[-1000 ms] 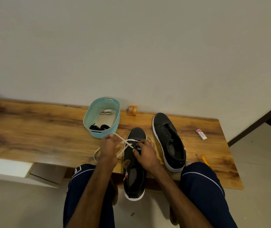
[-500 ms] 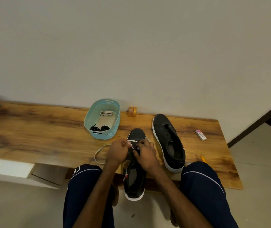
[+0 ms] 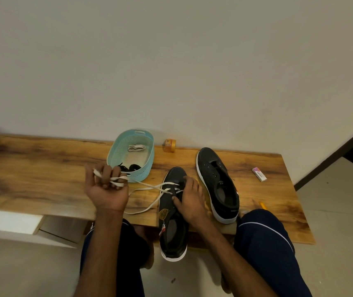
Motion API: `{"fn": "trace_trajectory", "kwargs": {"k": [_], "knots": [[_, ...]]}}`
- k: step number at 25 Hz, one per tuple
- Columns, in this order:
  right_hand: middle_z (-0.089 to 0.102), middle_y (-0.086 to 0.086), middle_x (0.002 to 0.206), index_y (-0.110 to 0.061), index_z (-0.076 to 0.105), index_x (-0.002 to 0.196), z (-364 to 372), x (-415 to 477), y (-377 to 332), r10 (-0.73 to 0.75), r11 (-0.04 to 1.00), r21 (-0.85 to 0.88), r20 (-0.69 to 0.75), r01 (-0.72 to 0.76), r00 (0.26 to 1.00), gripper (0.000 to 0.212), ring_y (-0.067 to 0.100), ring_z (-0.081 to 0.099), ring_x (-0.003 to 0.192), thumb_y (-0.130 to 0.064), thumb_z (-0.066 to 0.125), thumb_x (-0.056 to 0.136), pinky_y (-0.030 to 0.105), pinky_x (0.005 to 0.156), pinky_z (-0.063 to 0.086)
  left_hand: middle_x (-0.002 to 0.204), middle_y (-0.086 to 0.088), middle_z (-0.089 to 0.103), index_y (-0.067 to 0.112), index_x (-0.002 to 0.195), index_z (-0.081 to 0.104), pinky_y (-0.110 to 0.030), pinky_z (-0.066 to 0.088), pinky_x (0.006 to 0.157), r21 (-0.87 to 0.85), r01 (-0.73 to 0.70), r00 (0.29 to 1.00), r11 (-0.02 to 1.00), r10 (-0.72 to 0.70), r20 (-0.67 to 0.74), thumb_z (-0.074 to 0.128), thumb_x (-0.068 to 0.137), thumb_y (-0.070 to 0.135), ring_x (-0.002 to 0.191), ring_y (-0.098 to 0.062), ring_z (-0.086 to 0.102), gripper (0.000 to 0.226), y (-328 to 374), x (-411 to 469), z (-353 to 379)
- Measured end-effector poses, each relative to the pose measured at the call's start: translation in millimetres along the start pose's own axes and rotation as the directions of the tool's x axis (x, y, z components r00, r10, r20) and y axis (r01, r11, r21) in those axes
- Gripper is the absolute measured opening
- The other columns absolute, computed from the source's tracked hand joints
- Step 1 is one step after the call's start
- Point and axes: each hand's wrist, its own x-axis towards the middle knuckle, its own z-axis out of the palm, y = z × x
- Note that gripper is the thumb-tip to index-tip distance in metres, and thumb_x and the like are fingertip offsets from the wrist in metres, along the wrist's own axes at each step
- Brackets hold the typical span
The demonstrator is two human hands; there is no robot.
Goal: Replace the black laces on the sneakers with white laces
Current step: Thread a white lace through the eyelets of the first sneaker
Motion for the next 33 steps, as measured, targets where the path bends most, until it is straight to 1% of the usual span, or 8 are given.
{"fn": "trace_trajectory", "kwargs": {"k": [3,5,7,9,22,26,30,33], "knots": [[0.034,0.004,0.151,-0.017,0.027,0.149,0.4,0.8,0.2,0.011,1.0,-0.009,0.028,-0.01,1.0,0.074,0.024,0.031,0.139,-0.037,0.067,0.091,0.043,0.115,0.03,0.049,0.008,0.028,0.023,0.066,0.048,-0.019,0.022,0.037,0.497,0.196,0.979,0.845,-0.139,-0.15,0.044,0.101,0.035,0.042,-0.005,0.023,0.037,-11.3,4.2,1.6],[0.037,0.002,0.148,-0.019,0.032,0.146,-0.3,4.5,2.4,0.019,0.999,0.041,0.052,-0.021,0.998,0.069,0.024,0.033,0.137,-0.04,0.068,0.09,0.045,0.114,0.032,0.058,0.002,0.044,0.019,0.072,0.056,-0.023,0.038,0.045,0.954,0.269,0.961,0.135,-0.1,-0.257,0.052,0.099,0.034,0.046,-0.008,0.04,0.031,-27.0,2.9,-3.2],[0.047,-0.002,0.14,-0.024,0.048,0.136,-4.3,14.9,7.5,0.017,0.997,0.069,0.042,-0.019,0.999,0.05,0.021,0.041,0.132,-0.041,0.064,0.093,0.046,0.11,0.037,0.074,-0.003,0.06,0.014,0.081,0.064,-0.031,0.048,0.067,0.796,0.122,0.956,-0.593,-0.147,-0.256,0.052,0.098,0.039,0.069,-0.017,0.058,0.033,-42.4,-2.3,-15.3],[0.058,-0.004,0.126,-0.025,0.062,0.12,-11.4,30.3,12.1,0.01,0.997,0.071,-0.01,-0.009,1.0,0.025,0.018,0.053,0.119,-0.035,0.06,0.097,0.047,0.104,0.043,0.093,-0.007,0.07,0.011,0.094,0.068,-0.037,0.052,0.083,0.646,0.072,0.917,-0.76,-0.204,-0.342,0.051,0.098,0.044,0.09,-0.023,0.065,0.038,-53.2,-5.9,-23.2],[0.054,0.01,0.136,-0.011,0.05,0.132,-3.4,69.2,-11.6,-0.308,0.791,-0.499,0.177,0.355,0.935,0.045,0.029,0.051,0.124,-0.013,0.064,0.089,0.046,0.104,0.04,0.118,-0.006,0.063,0.017,0.112,0.064,-0.039,0.052,0.09,0.42,-0.005,0.916,-0.907,-0.173,-0.362,0.056,0.096,0.031,0.107,-0.024,0.062,0.022,-68.6,-1.1,-33.6],[0.064,0.003,0.109,-0.017,0.055,0.109,-17.9,70.7,-10.3,-0.262,0.935,-0.249,-0.002,0.253,0.965,0.02,0.023,0.057,0.104,-0.009,0.061,0.092,0.038,0.09,0.045,0.122,-0.008,0.06,0.014,0.122,0.052,-0.037,0.048,0.083,0.541,0.078,0.977,-0.837,-0.044,-0.21,0.055,0.098,0.026,0.111,-0.025,0.06,0.027,-66.0,-3.2,-24.3],[0.059,-0.016,0.085,-0.029,0.06,0.085,-33.9,61.0,-13.4,-0.208,0.956,0.192,-0.09,0.222,0.974,0.017,0.002,0.055,0.08,-0.016,0.069,0.091,0.018,0.07,0.043,0.126,-0.005,0.056,0.016,0.133,0.054,-0.032,0.044,0.085,0.868,-0.171,0.981,-0.466,0.003,0.195,0.049,0.1,0.012,0.115,-0.02,0.053,0.034,-73.1,5.1,-10.7],[0.066,-0.016,0.082,-0.029,0.066,0.087,-40.3,45.1,-13.5,-0.196,0.883,0.409,-0.122,0.229,0.973,0.018,-0.007,0.06,0.08,-0.013,0.073,0.087,0.007,0.066,0.044,0.121,-0.004,0.062,0.016,0.126,0.063,-0.034,0.047,0.091,0.906,-0.291,0.956,-0.308,-0.128,0.263,0.05,0.101,0.012,0.111,-0.018,0.056,0.029,-83.4,11.2,-6.6]]}}
